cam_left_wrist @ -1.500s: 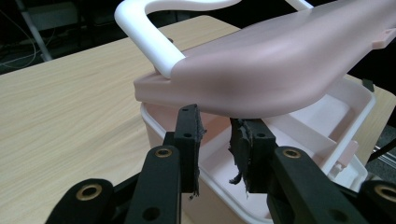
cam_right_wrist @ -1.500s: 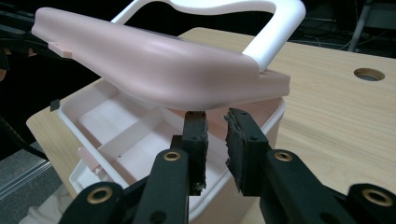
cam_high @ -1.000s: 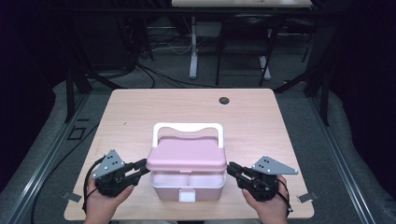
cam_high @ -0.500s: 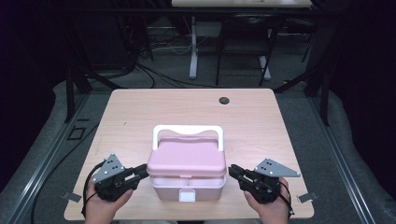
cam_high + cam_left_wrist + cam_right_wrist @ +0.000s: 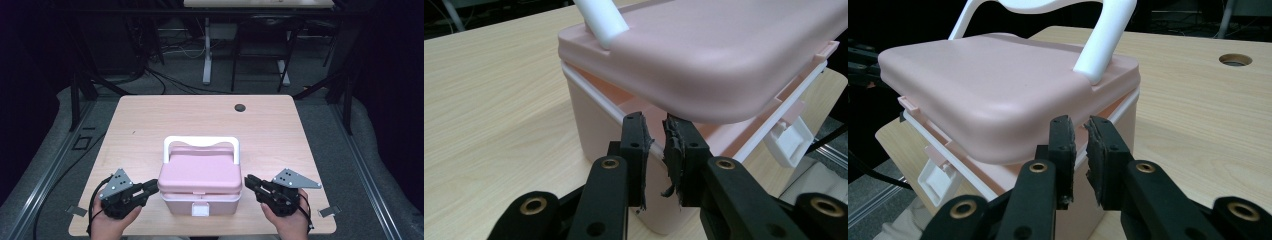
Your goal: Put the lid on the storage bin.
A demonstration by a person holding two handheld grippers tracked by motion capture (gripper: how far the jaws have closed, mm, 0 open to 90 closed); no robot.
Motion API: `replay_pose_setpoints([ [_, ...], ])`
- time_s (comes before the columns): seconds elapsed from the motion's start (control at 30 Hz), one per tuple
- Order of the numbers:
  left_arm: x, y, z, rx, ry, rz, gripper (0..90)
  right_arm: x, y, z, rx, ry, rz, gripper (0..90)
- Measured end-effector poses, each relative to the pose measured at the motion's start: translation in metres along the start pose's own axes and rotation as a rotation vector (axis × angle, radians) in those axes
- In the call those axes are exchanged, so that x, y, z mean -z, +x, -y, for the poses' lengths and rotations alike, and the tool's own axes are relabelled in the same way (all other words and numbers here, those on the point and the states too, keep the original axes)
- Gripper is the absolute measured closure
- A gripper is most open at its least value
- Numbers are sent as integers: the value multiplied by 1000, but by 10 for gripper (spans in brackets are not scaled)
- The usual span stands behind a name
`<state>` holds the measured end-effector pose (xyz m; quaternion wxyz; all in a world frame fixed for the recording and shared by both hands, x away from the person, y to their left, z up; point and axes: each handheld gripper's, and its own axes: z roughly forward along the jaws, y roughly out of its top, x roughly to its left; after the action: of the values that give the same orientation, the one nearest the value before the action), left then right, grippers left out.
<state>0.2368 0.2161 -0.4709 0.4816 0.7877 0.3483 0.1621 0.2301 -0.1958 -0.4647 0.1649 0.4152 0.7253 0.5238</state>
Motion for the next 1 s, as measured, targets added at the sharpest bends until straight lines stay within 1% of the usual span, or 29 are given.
replay_pose_setpoints([
  [0.03, 0, 1, 1, 0, 1, 2, 783, -1, 0, 0, -2, -8, -3, 801],
  [0.23, 0, 1, 6, 3, 17, -2, 788, -2, 0, 0, -3, -2, -4, 801],
  [0.3, 1, 2, 7, 16, 4, 3, 792, -2, 0, 0, -2, -1, -6, 802],
  [0.37, 3, 1, 7, 17, -3, 2, 794, -2, 0, 0, -1, -2, -2, 802],
  [0.4, 4, 1, 6, 9, -2, 2, 794, -2, 0, 0, -3, -3, -12, 802],
  [0.5, 4, 0, 5, 1, 0, 2, 794, -2, 0, 0, -3, -1, -1, 803],
  [0.73, 2, 6, 6, 15, 2, -8, 790, -3, -1, 0, -4, -8, -5, 804],
  [0.87, 3, 8, 5, 15, -4, -15, 775, -3, -2, 0, -7, -8, -6, 801],
  [0.9, 4, 9, 4, 15, -5, -18, 766, -3, -2, -1, -8, 1, -7, 798],
  [0.93, 4, 9, 3, 16, -6, -22, 757, -3, -2, -1, -5, -7, -7, 796],
  [0.97, 4, 10, 2, 15, -9, -22, 748, -3, -2, -2, -1, 0, -4, 795],
  [1.0, 5, 11, 1, 18, -11, -24, 734, -3, -2, -3, -5, -10, -3, 791],
])
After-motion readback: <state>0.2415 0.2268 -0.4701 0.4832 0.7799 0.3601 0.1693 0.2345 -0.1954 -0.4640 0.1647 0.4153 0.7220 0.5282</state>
